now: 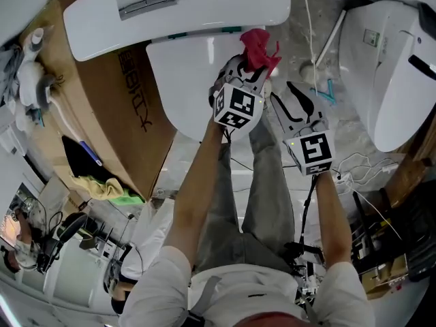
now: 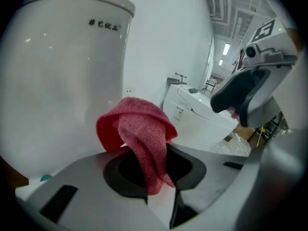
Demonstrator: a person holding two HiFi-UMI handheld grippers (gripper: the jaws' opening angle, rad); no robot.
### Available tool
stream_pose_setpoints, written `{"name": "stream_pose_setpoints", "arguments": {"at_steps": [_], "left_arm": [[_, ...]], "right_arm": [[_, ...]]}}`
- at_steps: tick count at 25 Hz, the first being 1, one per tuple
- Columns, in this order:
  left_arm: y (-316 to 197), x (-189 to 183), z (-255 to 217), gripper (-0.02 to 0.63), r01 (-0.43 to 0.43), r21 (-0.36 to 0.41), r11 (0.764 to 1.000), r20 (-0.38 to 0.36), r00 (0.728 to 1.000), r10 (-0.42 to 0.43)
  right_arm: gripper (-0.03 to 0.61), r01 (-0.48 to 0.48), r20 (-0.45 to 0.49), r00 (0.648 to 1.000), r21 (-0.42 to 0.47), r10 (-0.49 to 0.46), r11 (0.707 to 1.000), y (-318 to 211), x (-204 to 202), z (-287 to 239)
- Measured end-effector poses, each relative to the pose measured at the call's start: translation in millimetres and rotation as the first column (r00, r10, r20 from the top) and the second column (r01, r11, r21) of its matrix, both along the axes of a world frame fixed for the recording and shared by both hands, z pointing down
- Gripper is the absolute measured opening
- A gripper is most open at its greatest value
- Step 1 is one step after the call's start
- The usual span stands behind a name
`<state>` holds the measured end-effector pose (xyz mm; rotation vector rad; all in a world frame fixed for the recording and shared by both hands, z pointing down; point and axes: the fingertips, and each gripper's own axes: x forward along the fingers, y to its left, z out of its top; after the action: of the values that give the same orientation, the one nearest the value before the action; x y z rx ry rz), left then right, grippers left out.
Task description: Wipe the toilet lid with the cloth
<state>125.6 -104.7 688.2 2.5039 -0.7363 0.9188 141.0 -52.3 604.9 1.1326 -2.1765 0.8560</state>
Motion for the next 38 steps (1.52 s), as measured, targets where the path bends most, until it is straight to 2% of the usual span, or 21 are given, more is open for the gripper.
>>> {"name": "stream_pose_setpoints", "arguments": {"at_steps": [5, 12, 21, 38], "left_arm": [[-3, -18, 25, 0.109, 0.014, -0.043, 0.999, 0.067, 0.998, -0.011], [-2, -49, 39, 0.109, 0.038, -0.084, 0.996, 0.092, 0.995, -0.03], [-1, -85, 40, 0.109, 0.065, -0.088, 0.994, 0.103, 0.993, -0.055], [-4, -196, 40, 0.109, 0.189, -0.072, 0.979, 0.172, 0.969, -0.175]], "right_arm": [[0.187, 0.012, -0.013, 1.0, -0.01, -0.012, 1.0, 1, -4, 6], [0.187, 0.043, -0.028, 0.999, -0.004, -0.043, 0.999, -4, -19, 13], [0.186, 0.057, -0.028, 0.998, -0.007, -0.057, 0.998, -5, -48, 11], [0.186, 0.087, -0.04, 0.995, -0.004, -0.087, 0.996, -1, -91, 5]]}}
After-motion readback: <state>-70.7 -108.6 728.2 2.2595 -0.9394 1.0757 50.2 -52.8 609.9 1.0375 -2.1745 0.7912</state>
